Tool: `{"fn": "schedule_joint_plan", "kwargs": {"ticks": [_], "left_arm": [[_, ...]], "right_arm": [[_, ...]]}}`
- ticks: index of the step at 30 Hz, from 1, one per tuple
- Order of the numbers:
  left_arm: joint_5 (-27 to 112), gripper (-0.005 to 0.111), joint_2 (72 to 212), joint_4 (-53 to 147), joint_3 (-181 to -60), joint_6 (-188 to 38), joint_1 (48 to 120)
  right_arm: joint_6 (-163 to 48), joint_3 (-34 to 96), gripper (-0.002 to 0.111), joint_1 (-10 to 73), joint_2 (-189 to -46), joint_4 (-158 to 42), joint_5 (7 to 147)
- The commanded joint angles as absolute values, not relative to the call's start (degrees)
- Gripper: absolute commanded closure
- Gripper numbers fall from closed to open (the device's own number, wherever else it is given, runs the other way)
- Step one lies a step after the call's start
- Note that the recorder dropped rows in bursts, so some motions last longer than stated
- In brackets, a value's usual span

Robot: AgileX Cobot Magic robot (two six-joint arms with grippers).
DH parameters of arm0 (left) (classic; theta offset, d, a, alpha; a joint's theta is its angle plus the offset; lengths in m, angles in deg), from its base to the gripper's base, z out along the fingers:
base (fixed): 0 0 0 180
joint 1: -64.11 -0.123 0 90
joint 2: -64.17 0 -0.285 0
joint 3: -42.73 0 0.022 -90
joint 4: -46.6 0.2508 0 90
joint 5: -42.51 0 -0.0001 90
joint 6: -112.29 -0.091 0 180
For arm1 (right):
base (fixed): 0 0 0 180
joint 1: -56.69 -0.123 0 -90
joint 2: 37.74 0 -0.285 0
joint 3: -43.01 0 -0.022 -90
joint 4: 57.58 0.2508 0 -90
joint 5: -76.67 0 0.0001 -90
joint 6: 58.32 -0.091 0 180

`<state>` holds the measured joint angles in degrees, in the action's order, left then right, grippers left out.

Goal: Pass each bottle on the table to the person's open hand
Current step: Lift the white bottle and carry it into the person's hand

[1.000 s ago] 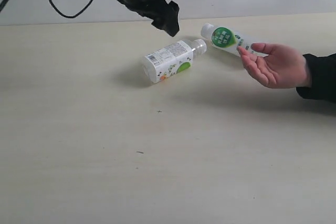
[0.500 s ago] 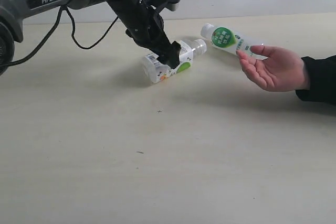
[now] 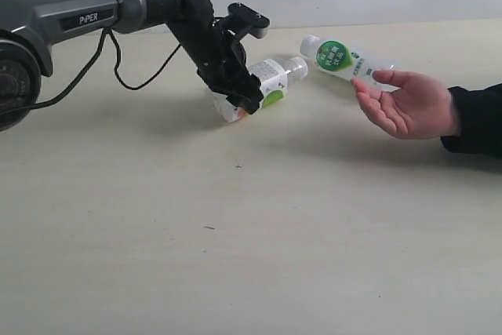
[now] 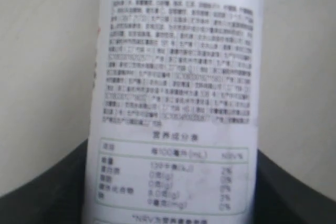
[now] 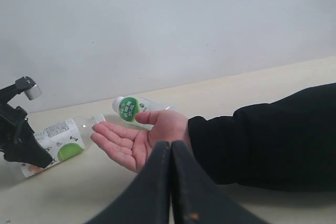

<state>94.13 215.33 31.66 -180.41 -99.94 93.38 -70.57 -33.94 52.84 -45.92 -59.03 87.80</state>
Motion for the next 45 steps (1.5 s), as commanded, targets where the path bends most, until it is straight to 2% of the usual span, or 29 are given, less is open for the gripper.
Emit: {"fn": "schedule_joint_plan", "kwargs": {"ticks": [1, 13, 24, 36, 45], "left_arm": [[97.7, 0.105, 212.6, 30.8, -180.7, -98.2, 93.4], [109.1, 0.107, 206.8, 30.3, -180.7, -86.8, 94.5], [111.9, 0.107, 202.7, 31.9, -180.7, -75.8, 101.5], [102.9, 0.107, 201.5, 34.7, -180.7, -57.8, 111.5], [81.3, 0.107, 201.5, 34.7, -180.7, -43.9, 117.6]], "right_arm": [[-70.4, -34.2, 0.108, 53.2, -45.5, -59.1, 87.8], [-70.4, -34.2, 0.108, 53.2, -45.5, -59.1, 87.8], [-70.4, -34.2, 0.108, 53.2, -45.5, -59.1, 87.8], [-70.4, -34.2, 0.108, 53.2, -45.5, -59.1, 87.8], [-70.4, -34.2, 0.108, 53.2, -45.5, -59.1, 87.8]]}}
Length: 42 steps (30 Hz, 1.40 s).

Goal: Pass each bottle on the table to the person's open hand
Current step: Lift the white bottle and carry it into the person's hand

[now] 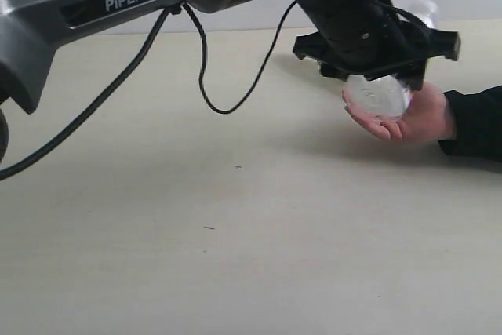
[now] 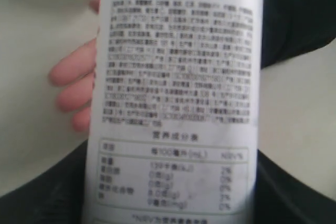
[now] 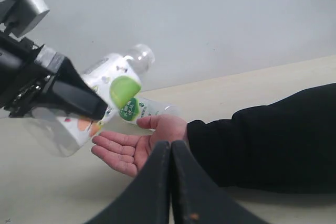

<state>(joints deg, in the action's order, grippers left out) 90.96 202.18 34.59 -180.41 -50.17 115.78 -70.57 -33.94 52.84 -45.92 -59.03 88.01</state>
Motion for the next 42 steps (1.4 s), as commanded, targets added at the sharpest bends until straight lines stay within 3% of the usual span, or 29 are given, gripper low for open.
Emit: {"fn": "schedule_joint_plan", "kwargs": {"ticks": [1, 20, 42], "left_arm": [[79.8, 0.107, 201.8, 34.7, -180.7, -42.2, 117.9], [69.1, 0.107, 211.2, 35.8, -180.7, -31.2, 117.7], [74.8, 0.107, 211.6, 35.9, -180.7, -29.4, 116.6]], "right_arm": [[-70.4, -34.2, 0.108, 53.2, -45.5, -59.1, 87.8], [-70.4, -34.2, 0.108, 53.2, -45.5, -59.1, 87.8], [-70.4, -34.2, 0.108, 53.2, -45.5, -59.1, 87.5]]}}
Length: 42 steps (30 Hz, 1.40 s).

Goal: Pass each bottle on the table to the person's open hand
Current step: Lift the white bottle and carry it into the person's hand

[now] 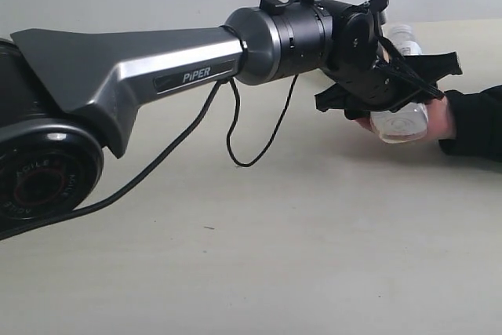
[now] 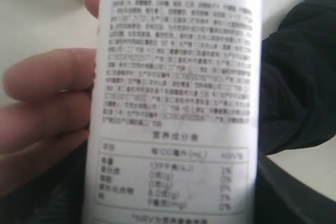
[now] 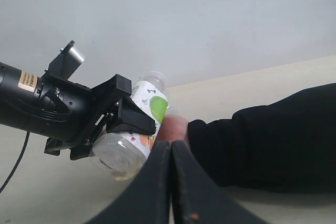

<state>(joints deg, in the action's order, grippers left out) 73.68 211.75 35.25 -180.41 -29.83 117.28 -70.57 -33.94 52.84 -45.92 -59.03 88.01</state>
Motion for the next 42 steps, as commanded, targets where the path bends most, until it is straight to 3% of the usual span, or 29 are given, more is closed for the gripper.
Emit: {"fn": "schedule_joint_plan", "kwargs": {"ticks": [1, 7, 9, 13, 18, 20, 42], "left_arm": [[74.8, 0.107, 211.6, 35.9, -180.7, -29.5, 116.6], [74.6, 0.105, 211.6, 35.9, -180.7, -30.0, 116.6], [74.6, 0.097, 211.6, 35.6, -180.7, -30.1, 116.6], [74.6, 0.067, 211.6, 35.5, -180.7, -30.1, 116.6], [74.6, 0.014, 211.6, 35.4, -180.7, -29.6, 116.7], [74.6, 0.007, 211.6, 35.4, -180.7, -29.1, 116.7], [82.2, 0.006, 205.0, 35.7, -180.7, -40.3, 116.2]], "right_arm": [[-70.4, -34.2, 0.108, 53.2, -45.5, -59.1, 87.5], [-70.4, -34.2, 0.108, 53.2, -45.5, -59.1, 87.5], [-70.4, -34.2, 0.108, 53.2, -45.5, -59.1, 87.5], [-70.4, -34.2, 0.108, 53.2, -45.5, -59.1, 87.5], [-70.4, -34.2, 0.108, 53.2, -45.5, -59.1, 87.5], [-70.4, -34.2, 0.108, 53.2, -45.5, -59.1, 87.5], [-70.4, -34.2, 0.108, 53.2, -45.5, -59.1, 87.5]]}}
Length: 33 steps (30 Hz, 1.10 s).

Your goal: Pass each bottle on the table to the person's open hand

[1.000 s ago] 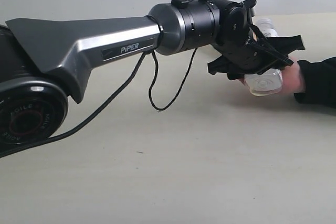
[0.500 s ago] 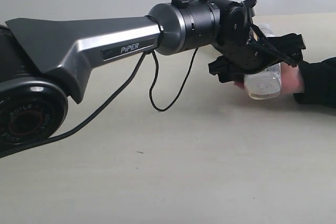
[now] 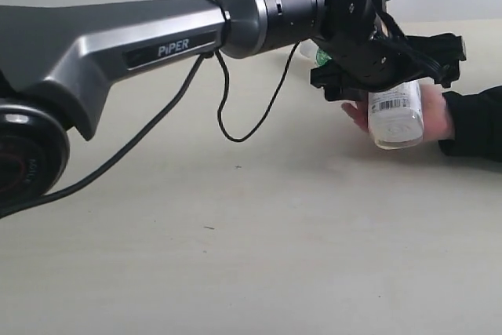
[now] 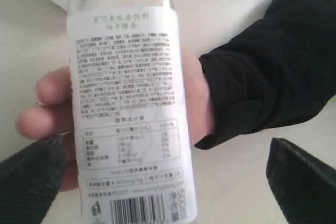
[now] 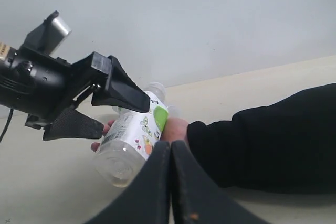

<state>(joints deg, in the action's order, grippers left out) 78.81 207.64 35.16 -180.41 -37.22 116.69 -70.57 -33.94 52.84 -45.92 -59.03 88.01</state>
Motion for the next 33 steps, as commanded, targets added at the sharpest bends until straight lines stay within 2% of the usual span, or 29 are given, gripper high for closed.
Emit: {"fn": "schedule_joint_plan", "kwargs": {"ticks": [1, 8, 10, 12, 14, 18, 19, 23, 26, 30, 33], "left_arm": [[83.5, 0.006, 204.3, 35.5, -180.7, -41.0, 116.0], [96.4, 0.007, 201.0, 34.1, -180.7, -62.0, 115.4], [100.0, 0.012, 200.6, 33.7, -180.7, -65.8, 115.4], [103.3, 0.022, 200.5, 33.7, -180.7, -68.4, 115.4], [105.4, 0.040, 200.2, 33.7, -180.7, -71.2, 115.4], [108.1, 0.086, 199.5, 33.6, -180.7, -74.1, 115.4], [108.9, 0.106, 198.6, 33.6, -180.7, -75.1, 115.2], [111.8, 0.105, 195.3, 30.4, -180.3, -79.2, 114.1], [111.7, 0.105, 190.9, 25.3, -175.7, -86.1, 112.3], [107.2, 0.105, 183.4, 15.4, -162.2, -97.1, 105.7], [100.4, 0.105, 176.7, 1.8, -147.0, -113.1, 97.6]], "right_arm": [[-70.4, -34.2, 0.108, 53.2, -45.5, -59.1, 87.5], [-70.4, -34.2, 0.108, 53.2, -45.5, -59.1, 87.5], [-70.4, -34.2, 0.108, 53.2, -45.5, -59.1, 87.5], [-70.4, -34.2, 0.108, 53.2, -45.5, -59.1, 87.5], [-70.4, -34.2, 0.108, 53.2, -45.5, -59.1, 87.5], [-70.4, -34.2, 0.108, 53.2, -45.5, -59.1, 87.5], [-70.4, -34.2, 0.108, 53.2, -45.5, -59.1, 87.5], [-70.4, -34.2, 0.108, 53.2, -45.5, -59.1, 87.7], [-70.4, -34.2, 0.108, 53.2, -45.5, -59.1, 87.7], [-70.4, -34.2, 0.108, 53.2, -45.5, -59.1, 87.7], [-70.4, -34.2, 0.108, 53.2, -45.5, -59.1, 87.7]]}}
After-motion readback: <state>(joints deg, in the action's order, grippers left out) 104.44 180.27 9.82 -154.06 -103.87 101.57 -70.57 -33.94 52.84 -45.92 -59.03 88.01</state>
